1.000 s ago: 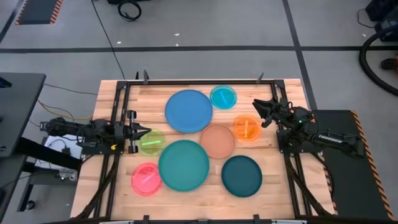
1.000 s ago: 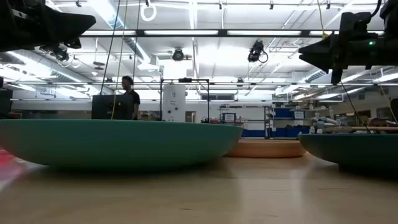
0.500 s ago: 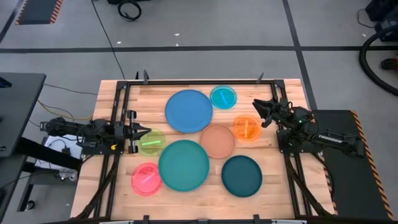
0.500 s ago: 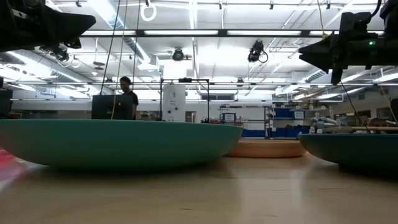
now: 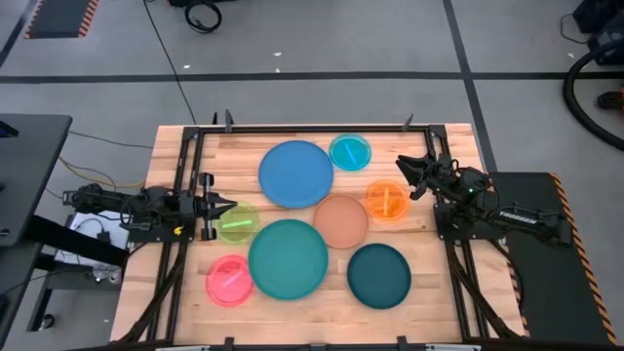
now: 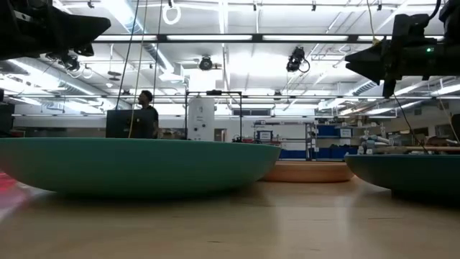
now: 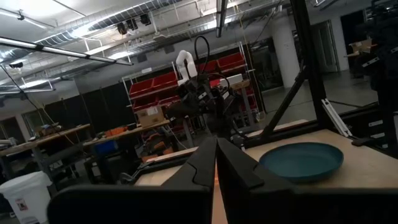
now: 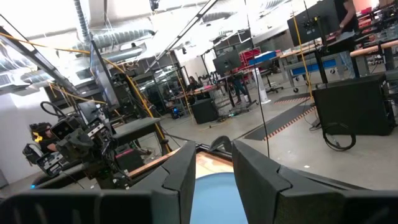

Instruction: Stack plastic plates

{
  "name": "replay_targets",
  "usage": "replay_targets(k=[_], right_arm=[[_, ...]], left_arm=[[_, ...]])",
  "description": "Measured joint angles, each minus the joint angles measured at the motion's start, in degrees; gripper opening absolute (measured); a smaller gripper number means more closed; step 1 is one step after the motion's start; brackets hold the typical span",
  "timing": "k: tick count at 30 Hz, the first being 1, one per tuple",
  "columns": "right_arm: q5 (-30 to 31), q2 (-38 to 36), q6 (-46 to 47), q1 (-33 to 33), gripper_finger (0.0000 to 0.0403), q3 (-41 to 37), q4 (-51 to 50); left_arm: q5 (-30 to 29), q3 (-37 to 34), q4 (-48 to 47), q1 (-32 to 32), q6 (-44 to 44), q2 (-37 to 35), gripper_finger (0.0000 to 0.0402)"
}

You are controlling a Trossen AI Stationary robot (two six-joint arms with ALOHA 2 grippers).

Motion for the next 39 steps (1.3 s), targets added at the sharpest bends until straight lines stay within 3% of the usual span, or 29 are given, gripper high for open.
replay_targets(k=[21,28,39], right_arm=[[-0.01,-0.01,0.00,-0.02,0.0115,0.00,0.00],[0.00,0.00,0.00,-0.01,0.0115,-0.01,0.06],[2.69,0.02,2.09,-0.05,0.0115,-0.01,4.79]], left_arm=[[0.00,-0.02,0.15,0.00,-0.23,0.02,0.0023],[0.33,0.00,4.18,-0.30,-28.49,-0.02,0.0023],[0.37,-0.02,5.47,-0.26,-38.40,0.00,0.0023]])
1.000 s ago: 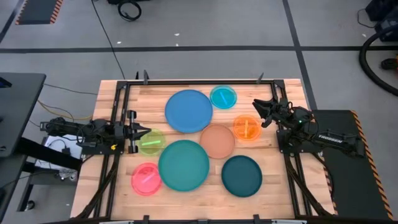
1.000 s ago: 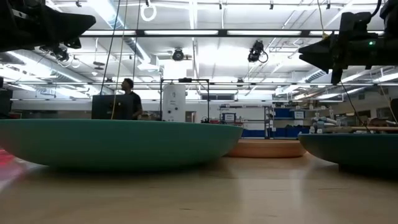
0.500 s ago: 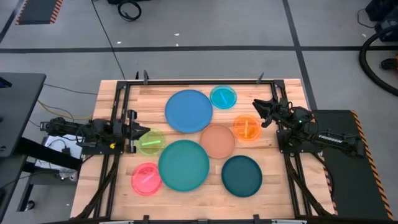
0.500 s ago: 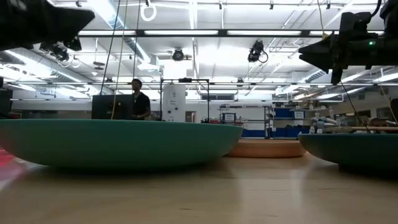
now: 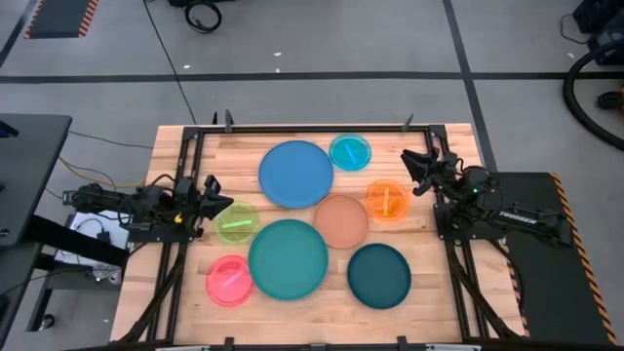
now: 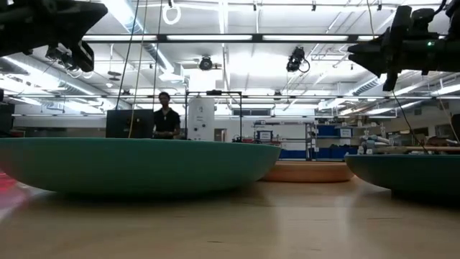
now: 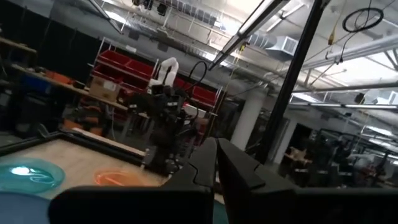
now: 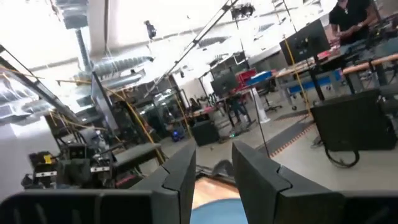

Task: Stack plastic plates
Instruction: Stack the green plate on top of the blue plate

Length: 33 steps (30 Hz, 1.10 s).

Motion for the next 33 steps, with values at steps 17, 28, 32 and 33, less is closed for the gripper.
replay_targets(k=[17,28,32,33], right_arm=[[-7.06,17.40,0.90,4.52,0.0115,0.00,-5.77],[0.27,26.97,-3.79,11.95,0.0115,0.00,1.58],[0.27,29.43,-5.59,12.18,0.0115,0.80,2.19],[0.23,30.20,-6.31,12.18,0.0116,1.39,2.18]], left_arm=[[-11.14,4.80,-1.90,0.04,5.34,12.01,0.0023],[-14.32,20.34,-18.51,0.09,-5.37,35.10,0.0083],[-12.53,27.57,-26.54,0.11,-6.70,42.24,0.0114],[-11.52,29.13,-28.29,0.17,-6.77,43.88,0.0118]])
